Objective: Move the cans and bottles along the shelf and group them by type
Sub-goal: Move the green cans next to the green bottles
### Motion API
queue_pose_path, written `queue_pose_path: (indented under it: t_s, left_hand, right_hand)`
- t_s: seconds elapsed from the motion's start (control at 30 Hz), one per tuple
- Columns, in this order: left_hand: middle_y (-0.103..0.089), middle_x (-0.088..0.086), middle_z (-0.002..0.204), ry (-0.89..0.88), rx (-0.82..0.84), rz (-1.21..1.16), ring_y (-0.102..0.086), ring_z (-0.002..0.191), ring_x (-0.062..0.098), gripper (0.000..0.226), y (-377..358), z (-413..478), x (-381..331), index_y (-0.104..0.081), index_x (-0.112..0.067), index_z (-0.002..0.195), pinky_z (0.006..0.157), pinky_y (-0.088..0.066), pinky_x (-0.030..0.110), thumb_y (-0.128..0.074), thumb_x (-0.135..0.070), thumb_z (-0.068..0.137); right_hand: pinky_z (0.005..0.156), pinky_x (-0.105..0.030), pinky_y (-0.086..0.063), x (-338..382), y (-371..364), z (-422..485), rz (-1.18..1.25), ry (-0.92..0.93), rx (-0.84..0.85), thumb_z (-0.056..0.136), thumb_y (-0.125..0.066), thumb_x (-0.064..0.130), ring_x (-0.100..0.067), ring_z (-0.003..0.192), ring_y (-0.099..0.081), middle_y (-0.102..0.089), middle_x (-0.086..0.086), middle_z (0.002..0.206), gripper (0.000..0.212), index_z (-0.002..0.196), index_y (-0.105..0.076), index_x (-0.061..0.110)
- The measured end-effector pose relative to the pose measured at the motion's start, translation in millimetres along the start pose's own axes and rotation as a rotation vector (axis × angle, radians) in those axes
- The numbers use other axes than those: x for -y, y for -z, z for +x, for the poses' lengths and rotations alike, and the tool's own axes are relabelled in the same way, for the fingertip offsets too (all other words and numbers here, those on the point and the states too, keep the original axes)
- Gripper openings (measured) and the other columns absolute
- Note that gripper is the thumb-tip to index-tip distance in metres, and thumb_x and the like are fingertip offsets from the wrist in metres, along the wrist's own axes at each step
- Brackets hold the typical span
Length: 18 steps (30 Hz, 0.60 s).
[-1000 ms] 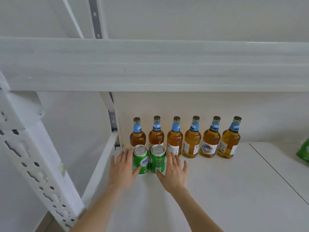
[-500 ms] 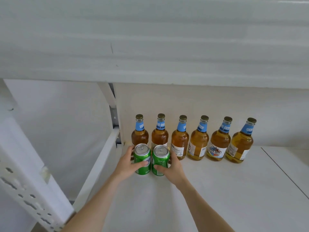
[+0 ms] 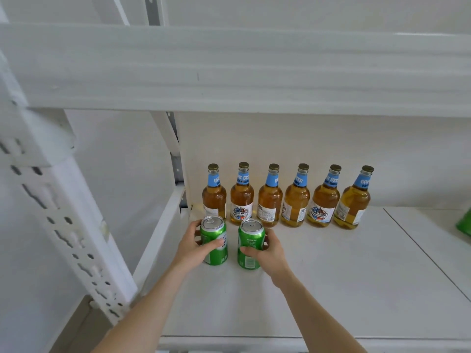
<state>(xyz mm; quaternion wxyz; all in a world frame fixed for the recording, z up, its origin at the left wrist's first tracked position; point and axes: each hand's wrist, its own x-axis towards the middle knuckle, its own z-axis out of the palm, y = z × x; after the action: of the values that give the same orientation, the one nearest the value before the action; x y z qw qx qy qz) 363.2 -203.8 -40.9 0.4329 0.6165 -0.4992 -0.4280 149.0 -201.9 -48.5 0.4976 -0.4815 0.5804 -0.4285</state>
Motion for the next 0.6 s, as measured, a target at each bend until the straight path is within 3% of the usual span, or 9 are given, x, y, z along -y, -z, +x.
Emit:
queue_pose_path:
  t_s: [0.4, 0.6]
  left_hand:
    - [-0.058, 0.000, 0.128, 0.034, 0.080, -0.105, -0.056, 0.117, 0.023, 0.069, 1, -75, -11, -0.050, -0.031, 0.129, 0.096, -0.052, 0.047, -0.086, -0.036, 0.070]
    - [-0.059, 0.001, 0.127, 0.009, 0.149, -0.123, -0.057, 0.117, 0.022, 0.067, -20, -109, -26, -0.051, -0.028, 0.131, 0.087, -0.053, 0.040, -0.084, -0.034, 0.074]
  right_hand:
    - [0.094, -0.048, -0.052, -3, 23, -91, 0.145, -0.023, -0.158, 0.074, -0.084, 0.021, -0.022, 0.106, -0.060, -0.062, 0.004, 0.109, 0.047, 0.111, -0.055, 0.025]
    - [0.089, -0.048, -0.053, -5, 54, -127, 0.181, -0.043, -0.217, 0.074, -0.083, 0.024, -0.023, 0.104, -0.062, -0.063, 0.000, 0.111, 0.049, 0.115, -0.055, 0.022]
